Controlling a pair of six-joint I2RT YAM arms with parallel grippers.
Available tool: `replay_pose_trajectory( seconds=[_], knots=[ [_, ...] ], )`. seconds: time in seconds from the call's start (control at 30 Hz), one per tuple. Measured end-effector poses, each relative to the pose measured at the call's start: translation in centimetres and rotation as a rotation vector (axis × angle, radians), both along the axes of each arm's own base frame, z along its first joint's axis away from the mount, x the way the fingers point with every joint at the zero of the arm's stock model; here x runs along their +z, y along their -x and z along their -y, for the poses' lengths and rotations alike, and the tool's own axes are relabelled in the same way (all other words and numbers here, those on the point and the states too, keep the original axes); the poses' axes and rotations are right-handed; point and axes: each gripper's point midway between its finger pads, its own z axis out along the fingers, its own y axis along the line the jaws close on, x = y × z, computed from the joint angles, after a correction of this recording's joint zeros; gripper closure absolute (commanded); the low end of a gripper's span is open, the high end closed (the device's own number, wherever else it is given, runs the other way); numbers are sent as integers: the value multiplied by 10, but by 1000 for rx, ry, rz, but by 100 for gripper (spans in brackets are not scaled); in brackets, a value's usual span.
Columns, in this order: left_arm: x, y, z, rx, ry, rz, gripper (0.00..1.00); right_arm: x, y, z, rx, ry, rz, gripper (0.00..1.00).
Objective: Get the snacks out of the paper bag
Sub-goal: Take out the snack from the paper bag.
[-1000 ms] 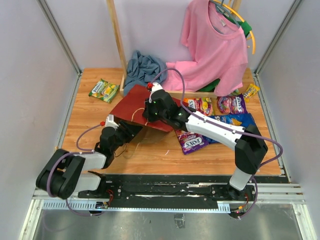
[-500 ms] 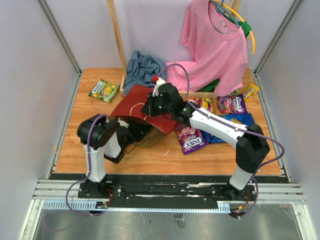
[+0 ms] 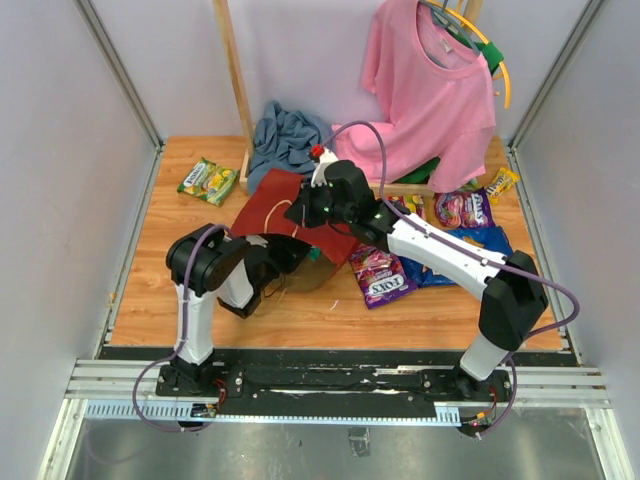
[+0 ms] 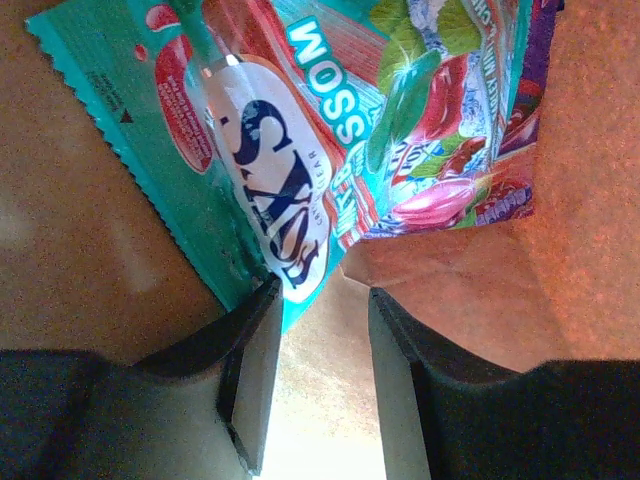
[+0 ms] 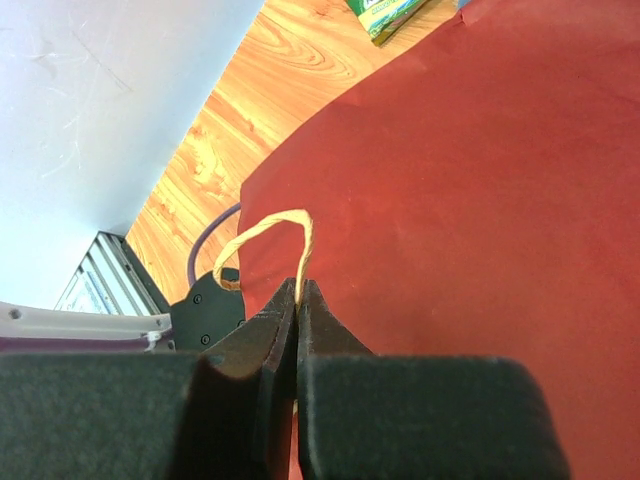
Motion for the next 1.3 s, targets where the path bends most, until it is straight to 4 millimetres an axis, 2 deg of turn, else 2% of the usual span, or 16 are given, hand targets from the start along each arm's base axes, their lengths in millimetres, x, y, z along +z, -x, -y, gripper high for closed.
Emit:
replay_pose_trajectory(
  seconds=[0.1,0.33,0.63,0.8,0.93,1.07,1.3],
  knots=[
    [1,-3,-3,24,-58,-8,53,0,1,1,2,2,-2,99],
    [20,-5,-3,106,-268,6,50,12,0,10,-13,-15,16,99],
    [-1,3,-15,158,-444,-59,50,10,3,17,-22,-4,18,99],
    [-5,19,-28,179,-476,-81,49,19,5,23,-36,-11,41,99],
    [6,32,-40,201,-509,-79,47,26,6,26,-38,-19,56,99],
    [16,38,-49,224,-522,-74,47,23,7,28,-39,-14,55,99],
    [-7,46,-56,214,-581,-140,47,22,8,28,-39,-11,54,99]
  ],
)
